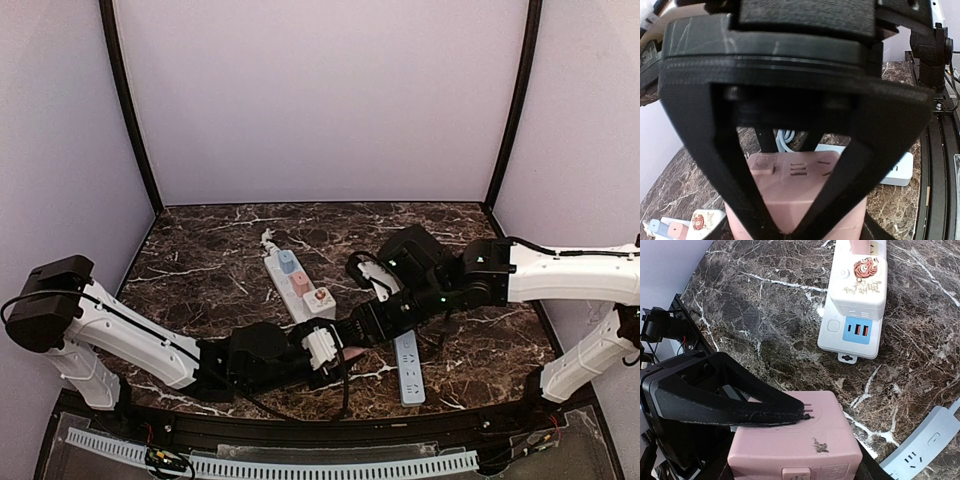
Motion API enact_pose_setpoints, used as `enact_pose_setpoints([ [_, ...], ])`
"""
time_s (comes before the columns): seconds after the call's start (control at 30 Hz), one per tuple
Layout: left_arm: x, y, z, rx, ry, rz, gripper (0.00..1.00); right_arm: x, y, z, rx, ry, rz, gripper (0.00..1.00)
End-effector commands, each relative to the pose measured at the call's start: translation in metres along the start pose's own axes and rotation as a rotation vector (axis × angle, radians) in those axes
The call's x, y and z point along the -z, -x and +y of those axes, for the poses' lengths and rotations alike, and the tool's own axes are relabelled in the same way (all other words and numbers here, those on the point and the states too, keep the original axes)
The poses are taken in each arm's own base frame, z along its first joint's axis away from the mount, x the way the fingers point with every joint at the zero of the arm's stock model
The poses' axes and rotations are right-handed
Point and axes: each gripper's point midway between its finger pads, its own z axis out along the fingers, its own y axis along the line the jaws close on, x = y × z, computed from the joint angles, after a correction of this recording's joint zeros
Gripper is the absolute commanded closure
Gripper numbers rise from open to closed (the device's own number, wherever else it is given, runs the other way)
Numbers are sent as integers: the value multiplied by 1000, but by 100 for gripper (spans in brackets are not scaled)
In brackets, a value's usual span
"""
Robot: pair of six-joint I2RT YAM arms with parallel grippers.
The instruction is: Insert the plug
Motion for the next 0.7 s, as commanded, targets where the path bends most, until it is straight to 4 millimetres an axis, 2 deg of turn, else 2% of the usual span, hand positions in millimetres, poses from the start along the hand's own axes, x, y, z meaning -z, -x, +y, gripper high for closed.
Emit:
enact_pose_setpoints([
  [0.0, 0, 21, 8, 8, 44, -59, 57, -3, -6, 3, 21, 4, 34, 64],
  [0.07, 0, 20, 9, 17, 55, -54, 40, -2, -5, -1, 17, -16, 22, 75],
  [0.1, 0, 19, 9, 26, 57, -50, 26, -1, -3, -4, 15, -32, 9, 77],
  [0.13, 0, 17, 9, 31, 66, -44, 18, 2, 0, -7, 13, -52, -6, 79],
  [0.17, 0, 17, 8, 39, 76, -39, 6, 5, 4, -14, 8, -92, -28, 81],
  [0.23, -1, 15, 7, 53, 107, -25, 2, 16, 15, -41, -13, -258, -94, 84],
  [0.33, -6, 8, -3, 67, 138, 17, 1, 34, 26, -77, -54, -424, -183, 88],
  [0.47, -19, 9, -13, 243, 207, 62, 1, 66, 40, -116, -108, -584, -288, 90],
  [0.5, -20, 4, -20, 244, 208, 93, 1, 77, 43, -125, -121, -635, -311, 90],
  [0.53, -26, 8, -25, 287, 215, 94, 1, 88, 47, -133, -135, -686, -340, 91],
  [0.63, -34, -6, -37, 316, 269, 170, 1, 123, 58, -148, -175, -802, -427, 95],
  [0.67, -37, -1, -40, 352, 274, 173, 1, 132, 60, -151, -192, -822, -455, 95],
])
